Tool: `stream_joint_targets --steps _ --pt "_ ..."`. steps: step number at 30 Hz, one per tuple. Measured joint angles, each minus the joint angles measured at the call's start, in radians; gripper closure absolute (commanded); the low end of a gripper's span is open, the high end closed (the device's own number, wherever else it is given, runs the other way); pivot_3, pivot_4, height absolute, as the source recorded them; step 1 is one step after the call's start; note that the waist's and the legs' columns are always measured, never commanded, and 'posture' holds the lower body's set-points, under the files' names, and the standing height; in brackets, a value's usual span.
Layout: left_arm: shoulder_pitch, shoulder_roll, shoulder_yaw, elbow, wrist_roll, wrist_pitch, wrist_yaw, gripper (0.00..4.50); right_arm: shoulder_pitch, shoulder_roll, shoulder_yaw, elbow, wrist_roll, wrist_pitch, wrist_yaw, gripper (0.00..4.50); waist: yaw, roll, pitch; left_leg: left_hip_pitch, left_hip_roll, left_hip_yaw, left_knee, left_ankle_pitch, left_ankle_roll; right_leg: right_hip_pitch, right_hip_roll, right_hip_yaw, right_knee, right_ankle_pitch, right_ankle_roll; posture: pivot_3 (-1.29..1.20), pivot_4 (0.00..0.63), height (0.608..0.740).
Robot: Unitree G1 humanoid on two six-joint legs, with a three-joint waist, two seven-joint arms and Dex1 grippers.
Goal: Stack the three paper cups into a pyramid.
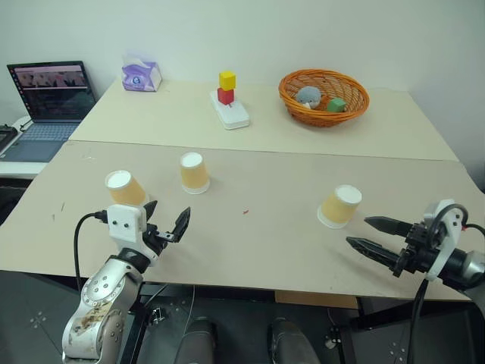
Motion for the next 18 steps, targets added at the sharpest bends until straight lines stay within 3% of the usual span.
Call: stream_joint_targets --steps 4,9,15,18 --pt "-0.029 -0.006 0.0 -0.002 -0.01 0.021 0.013 0.04 -0.019 0.0 0.005 0.002 0.001 0.0 0.0 0.0 0.001 0.0 0.0 0.0 0.0 0.0 0.0 0.0 0.0 0.0 0.0 0.0 0.0 0.0 0.0 0.0 0.15 0.666" --pt "-0.126 -0.04 0.029 -0.036 -0.014 0.091 0.144 0.04 -0.067 0.0 0.016 -0.029 0.027 0.003 0.002 0.0 0.0 0.0 0.0 0.0 0.0 0.0 0.0 0.0 0.0 0.0 0.0 0.0 0.0 0.0 0.0 0.0 0.15 0.666" --pt "-0.195 -0.001 0.09 -0.058 0.197 0.186 0.372 0.04 -0.228 0.002 0.094 -0.055 0.07 0.028 -0.016 0.0 -0.013 -0.002 0.001 0.002 -0.001 -0.001 -0.004 0.0 0.0 0.0 0.0 0.0 0.0 0.0 0.0 0.0 0.15 0.666" --pt "-0.236 -0.016 0.146 -0.067 0.232 0.244 0.442 0.04 -0.284 0.005 0.168 -0.072 0.07 0.033 -0.019 0.0 -0.013 -0.003 0.002 0.001 -0.001 -0.001 -0.004 0.0 0.0 0.0 0.0 0.0 -0.001 0.0 0.0 0.0 0.15 0.666"
